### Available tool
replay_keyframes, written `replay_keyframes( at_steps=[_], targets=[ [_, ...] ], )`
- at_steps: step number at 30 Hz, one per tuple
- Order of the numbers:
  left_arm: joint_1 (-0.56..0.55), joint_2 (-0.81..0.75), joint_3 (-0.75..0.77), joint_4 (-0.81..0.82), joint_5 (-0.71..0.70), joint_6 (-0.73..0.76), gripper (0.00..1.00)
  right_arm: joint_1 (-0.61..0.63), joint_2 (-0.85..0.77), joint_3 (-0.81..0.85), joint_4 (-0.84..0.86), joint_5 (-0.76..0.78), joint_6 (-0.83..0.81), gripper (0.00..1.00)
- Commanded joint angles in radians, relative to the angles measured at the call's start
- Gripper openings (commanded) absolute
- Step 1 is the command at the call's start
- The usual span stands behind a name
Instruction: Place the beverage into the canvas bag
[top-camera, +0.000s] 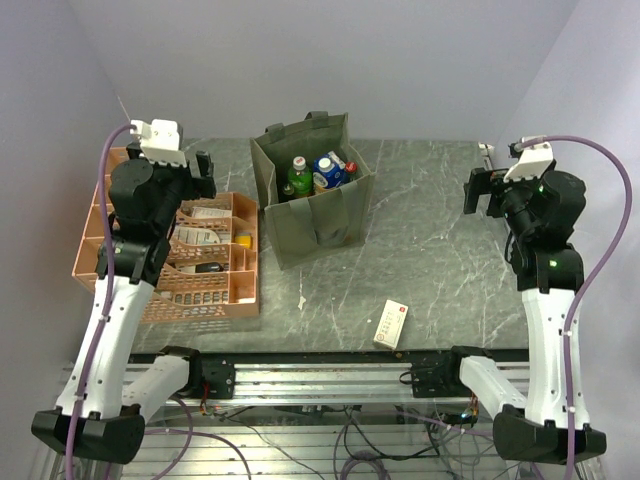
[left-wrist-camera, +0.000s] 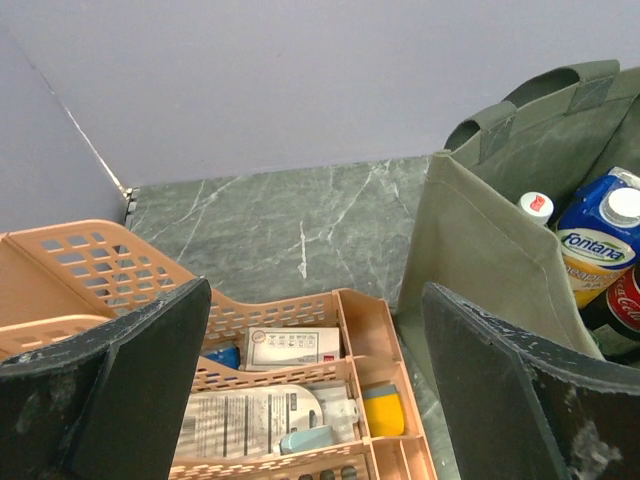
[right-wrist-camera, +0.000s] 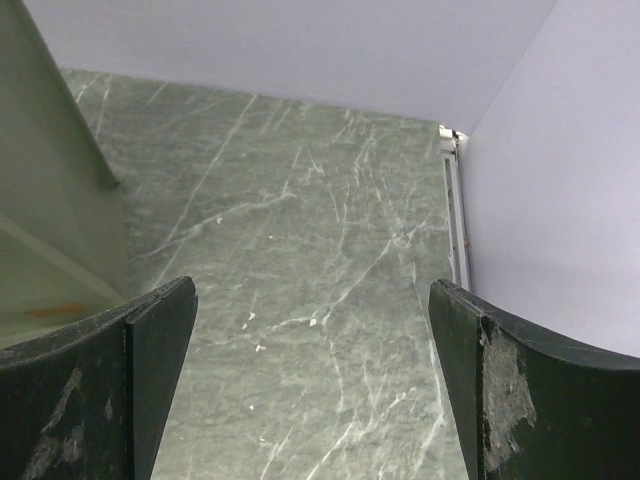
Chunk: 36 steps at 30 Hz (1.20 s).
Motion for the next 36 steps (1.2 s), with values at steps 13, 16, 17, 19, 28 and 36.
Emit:
replay_keyframes(
  at_steps=[13, 16, 17, 19, 28, 36],
  targets=[
    [0.015, -0.101, -0.03, -0.013, 0.057, 0.005, 0.96, -0.02, -0.08, -0.018, -0.004, -0.032, -0.053, 1.0],
    [0.016, -0.098, -0.03, -0.022, 0.069, 0.021, 0.96, -0.026, -0.08, -0.033, 0.01, -0.029, -0.052, 1.0],
    [0.016, -0.096, -0.027, -0.028, 0.071, 0.028, 0.96, -0.027, -0.079, -0.036, 0.011, -0.027, -0.056, 1.0],
    [0.017, -0.096, -0.026, -0.032, 0.071, 0.029, 0.96, -0.027, -0.082, -0.044, 0.011, -0.028, -0.062, 1.0],
    [0.048, -0.119, -0.056, -0.041, 0.125, 0.033, 0.96, -0.03, -0.113, -0.054, -0.016, -0.055, -0.073, 1.0],
    [0.055, -0.109, -0.076, -0.023, 0.172, 0.048, 0.96, -0.03, -0.128, -0.095, 0.002, -0.044, -0.061, 1.0]
  ],
)
